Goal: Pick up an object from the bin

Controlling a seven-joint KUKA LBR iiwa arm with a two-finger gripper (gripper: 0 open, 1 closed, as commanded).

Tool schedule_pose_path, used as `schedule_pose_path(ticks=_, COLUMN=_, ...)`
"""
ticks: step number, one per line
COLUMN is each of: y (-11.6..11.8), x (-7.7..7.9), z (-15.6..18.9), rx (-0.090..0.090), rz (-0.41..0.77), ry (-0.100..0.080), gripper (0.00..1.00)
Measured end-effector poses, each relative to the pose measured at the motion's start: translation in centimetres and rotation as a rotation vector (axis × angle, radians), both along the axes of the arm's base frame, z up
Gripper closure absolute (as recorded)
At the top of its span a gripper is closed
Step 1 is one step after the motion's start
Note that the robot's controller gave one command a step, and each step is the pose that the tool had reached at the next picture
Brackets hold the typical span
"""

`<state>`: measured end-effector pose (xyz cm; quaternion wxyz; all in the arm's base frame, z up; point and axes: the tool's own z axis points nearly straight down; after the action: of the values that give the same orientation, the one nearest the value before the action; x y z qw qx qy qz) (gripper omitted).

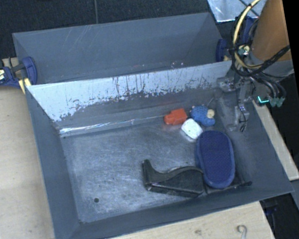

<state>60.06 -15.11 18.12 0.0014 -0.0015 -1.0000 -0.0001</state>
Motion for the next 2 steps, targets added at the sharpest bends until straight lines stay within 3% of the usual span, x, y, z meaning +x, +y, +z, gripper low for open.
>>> schedule_pose_path(ticks=1, y=2.65, x=2.56, z=-10.53, rx=-0.002, rz=0.339, ry=-0.011, gripper=0.00)
schedule_pose_path(ticks=2, y=2.76, x=2.93, z=-9.86, rx=-0.003, rz=0.341, ry=-0.020, gripper=1.00)
